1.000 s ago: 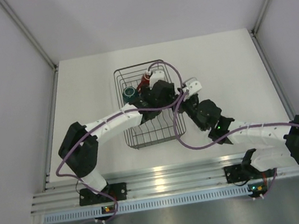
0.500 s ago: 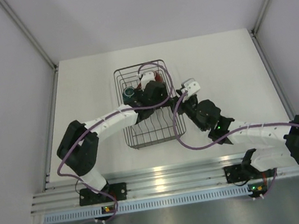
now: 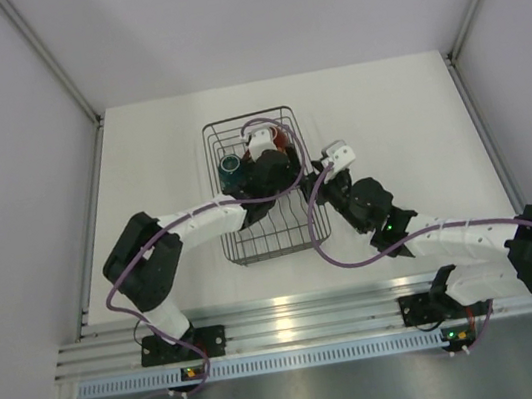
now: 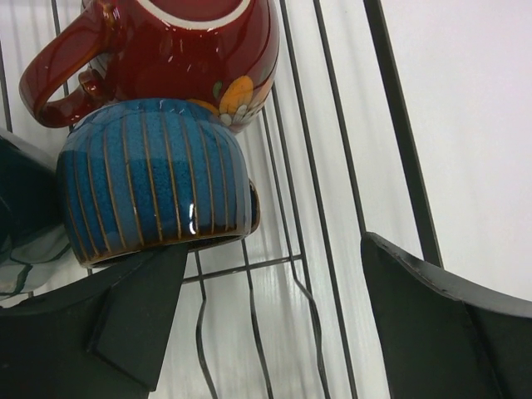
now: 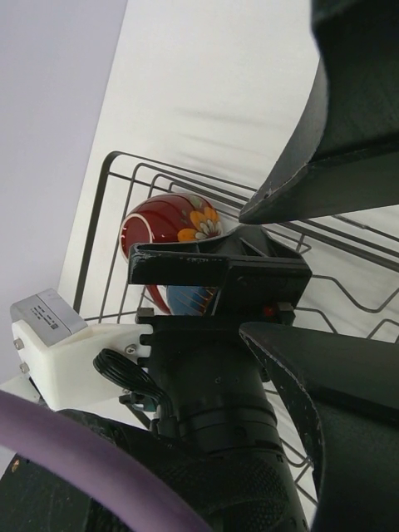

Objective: Load the cups into the dish rack

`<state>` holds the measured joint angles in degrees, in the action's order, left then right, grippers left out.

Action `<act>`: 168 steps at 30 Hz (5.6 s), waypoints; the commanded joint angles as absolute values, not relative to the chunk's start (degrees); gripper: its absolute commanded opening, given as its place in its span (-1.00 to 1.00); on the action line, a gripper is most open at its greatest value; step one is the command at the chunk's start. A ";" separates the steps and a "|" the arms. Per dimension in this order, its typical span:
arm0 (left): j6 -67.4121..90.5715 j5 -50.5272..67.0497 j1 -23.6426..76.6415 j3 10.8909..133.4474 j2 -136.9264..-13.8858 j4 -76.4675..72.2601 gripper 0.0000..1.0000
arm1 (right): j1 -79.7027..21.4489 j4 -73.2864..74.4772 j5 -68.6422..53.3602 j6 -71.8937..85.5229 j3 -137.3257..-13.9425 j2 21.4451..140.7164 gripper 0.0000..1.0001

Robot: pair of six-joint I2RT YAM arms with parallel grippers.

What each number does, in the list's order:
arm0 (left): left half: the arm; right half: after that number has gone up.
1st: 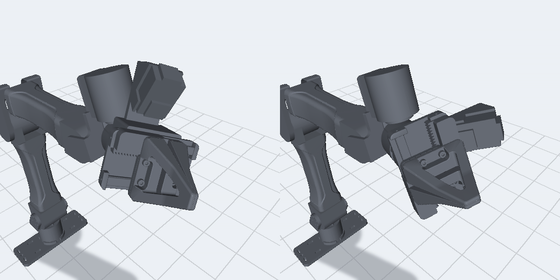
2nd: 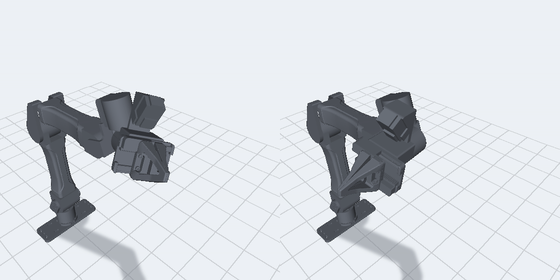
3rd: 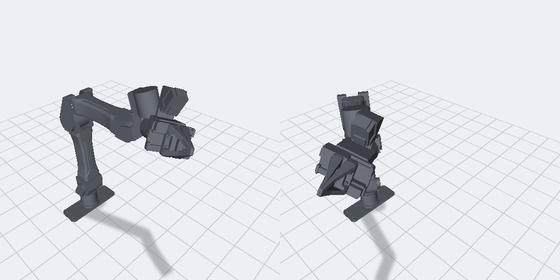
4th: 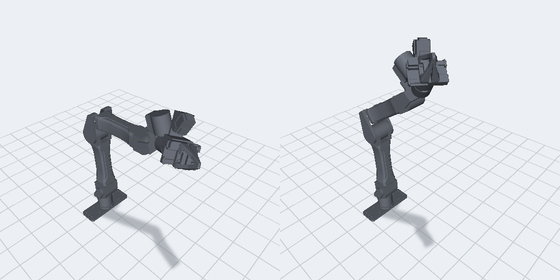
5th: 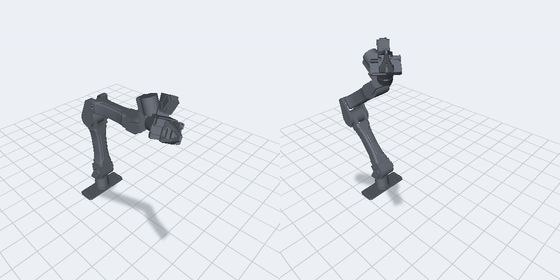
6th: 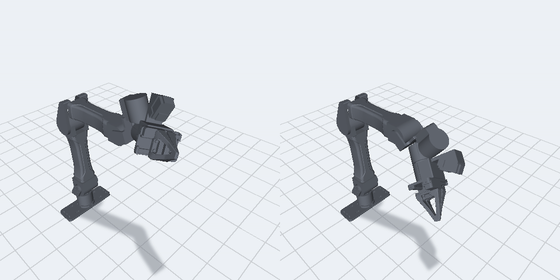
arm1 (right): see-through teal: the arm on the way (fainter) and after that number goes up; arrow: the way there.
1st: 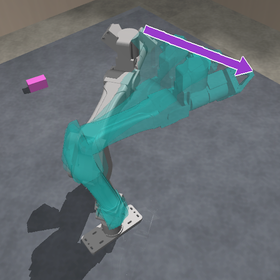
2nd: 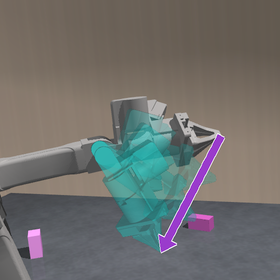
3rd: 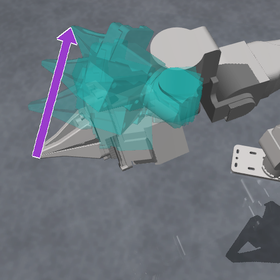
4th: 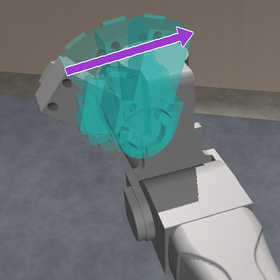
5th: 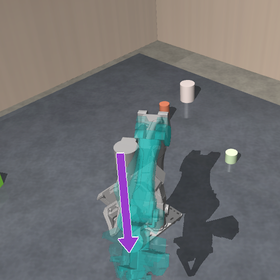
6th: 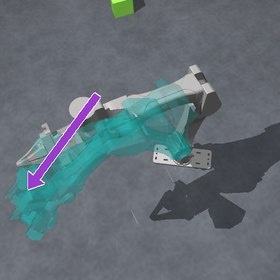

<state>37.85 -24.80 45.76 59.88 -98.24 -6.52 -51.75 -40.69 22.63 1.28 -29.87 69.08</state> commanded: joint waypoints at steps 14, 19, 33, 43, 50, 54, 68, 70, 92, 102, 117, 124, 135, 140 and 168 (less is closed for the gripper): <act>35.33 -35.95 46.23 61.87 -104.06 -15.47 -0.06 | -50.54 -43.33 21.27 1.23 -28.21 67.85 -0.02; 34.81 -36.04 46.23 61.35 -103.01 -15.47 -0.79 | -50.36 -43.07 21.09 1.32 -28.21 67.85 -0.02; 31.56 -35.69 48.69 54.15 -89.14 -16.17 -1.00 | -50.36 -38.94 20.83 1.41 -29.88 65.31 -0.01; 26.37 -27.52 49.66 52.21 -74.37 -17.92 -1.00 | -49.83 -30.33 18.73 1.14 -35.06 61.18 0.01; 24.88 -10.05 49.22 49.50 -65.14 -26.88 -1.00 | -43.53 -26.20 5.22 6.49 -40.16 56.61 0.04; 28.02 9.82 45.45 45.54 -61.97 -39.26 -1.00 | -37.90 -25.49 -5.85 12.63 -42.27 53.88 0.04; 37.96 17.84 33.84 32.16 -66.53 -79.26 -1.00 | -24.08 -54.72 -35.93 54.64 -35.86 58.43 0.07; 38.67 16.97 33.75 32.60 -68.11 -81.47 -1.00 | -24.08 -65.89 -36.21 61.33 -34.02 63.18 0.04; 39.81 16.17 33.92 36.12 -74.00 -83.23 -1.00 | -24.08 -91.58 -36.21 76.55 -33.84 80.77 -0.05; 40.25 15.47 34.72 36.48 -75.32 -83.58 -1.00 | -24.17 -92.19 -37.09 76.81 -36.56 83.41 -0.22; 40.69 15.03 35.16 36.30 -75.58 -83.85 -1.00 | -25.40 -88.43 -38.41 75.25 -40.96 87.63 -0.80; 40.69 14.77 35.07 35.86 -76.46 -83.76 -1.00 | -26.10 -69.37 -36.48 62.42 -40.61 82.02 -1.00; 39.11 10.81 35.07 30.24 -75.24 -83.67 -0.45 | -26.10 -54.93 -26.38 51.24 -40.08 76.29 -1.00; 38.41 9.41 35.07 28.04 -74.36 -83.67 0.11 | -26.02 -57.65 -25.66 51.85 -40.08 77.60 -1.00; 33.24 6.61 35.07 18.98 -67.26 -62.53 0.34 | -26.45 -37.54 -22.24 30.77 -47.72 78.75 -1.00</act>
